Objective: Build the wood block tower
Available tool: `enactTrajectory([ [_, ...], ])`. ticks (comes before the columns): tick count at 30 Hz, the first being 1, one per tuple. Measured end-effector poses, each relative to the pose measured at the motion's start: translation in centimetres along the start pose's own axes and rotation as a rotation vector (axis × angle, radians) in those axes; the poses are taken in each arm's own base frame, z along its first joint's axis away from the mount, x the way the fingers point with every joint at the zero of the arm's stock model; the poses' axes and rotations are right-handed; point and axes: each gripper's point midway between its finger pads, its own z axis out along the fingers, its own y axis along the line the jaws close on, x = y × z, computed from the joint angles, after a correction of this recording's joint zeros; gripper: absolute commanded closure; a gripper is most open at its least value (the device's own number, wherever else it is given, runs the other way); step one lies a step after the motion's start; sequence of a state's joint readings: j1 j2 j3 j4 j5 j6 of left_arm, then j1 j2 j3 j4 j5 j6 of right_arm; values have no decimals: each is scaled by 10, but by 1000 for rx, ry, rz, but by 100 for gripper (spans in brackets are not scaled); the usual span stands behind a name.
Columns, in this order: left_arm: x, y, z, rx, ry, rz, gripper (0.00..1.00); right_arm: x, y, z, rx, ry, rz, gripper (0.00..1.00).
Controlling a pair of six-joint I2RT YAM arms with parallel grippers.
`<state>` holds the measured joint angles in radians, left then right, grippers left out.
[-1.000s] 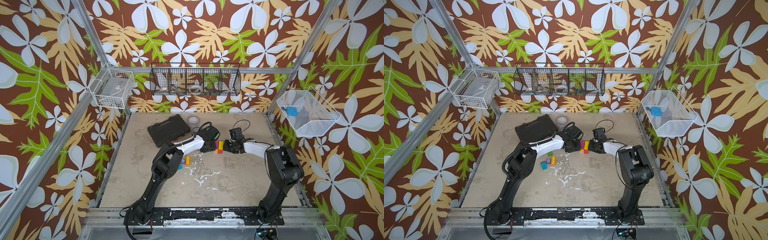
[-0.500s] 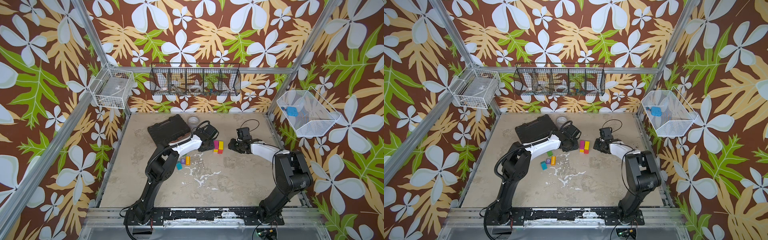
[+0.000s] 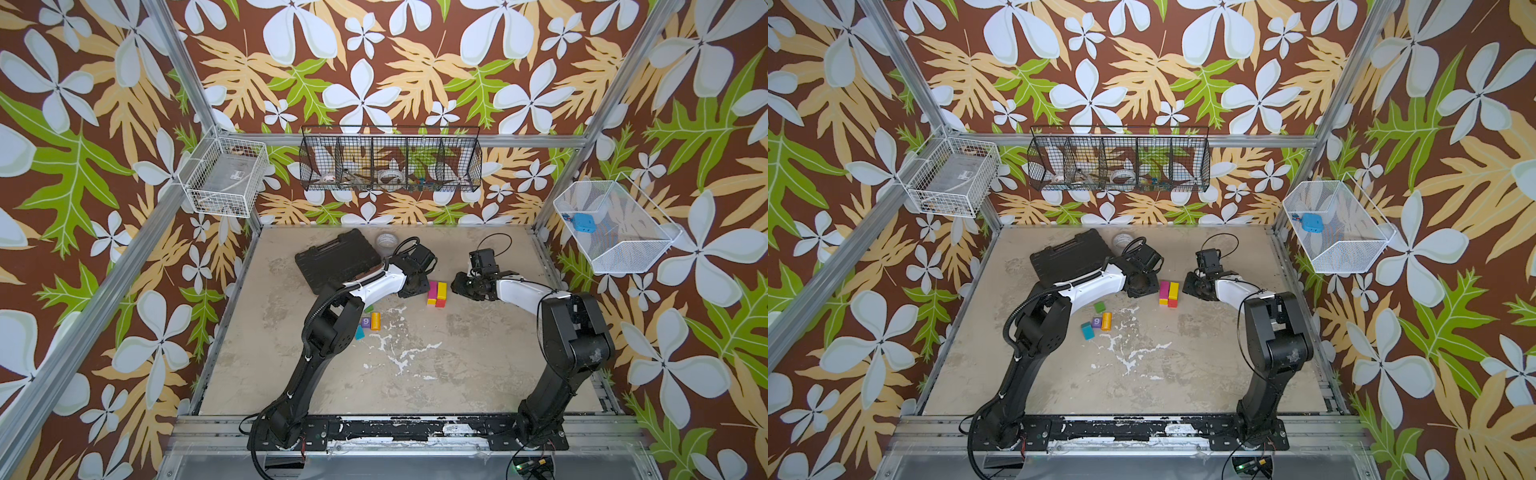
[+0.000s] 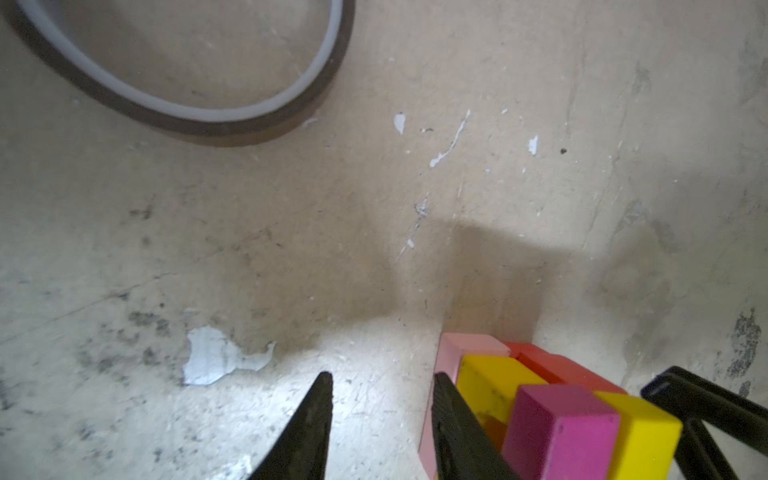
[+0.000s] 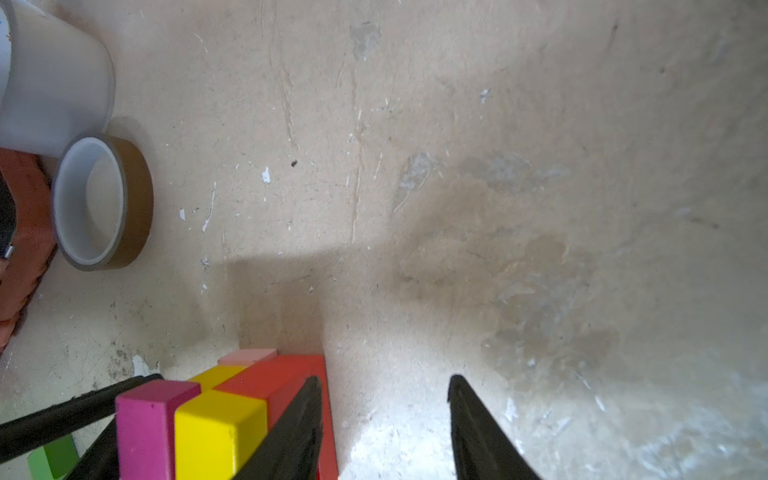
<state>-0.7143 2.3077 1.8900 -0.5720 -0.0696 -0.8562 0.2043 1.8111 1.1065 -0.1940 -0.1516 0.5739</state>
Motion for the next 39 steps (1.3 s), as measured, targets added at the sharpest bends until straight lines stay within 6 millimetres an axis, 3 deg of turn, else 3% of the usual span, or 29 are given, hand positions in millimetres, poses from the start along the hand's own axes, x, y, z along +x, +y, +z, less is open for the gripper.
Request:
enactTrajectory([
  [11,2,0,1,-6,14,2,59,8,17,7,-29,40,-35,53],
  [39,9,-9,2,22,44,10,59,7,16,6,-15,34,-42,53],
])
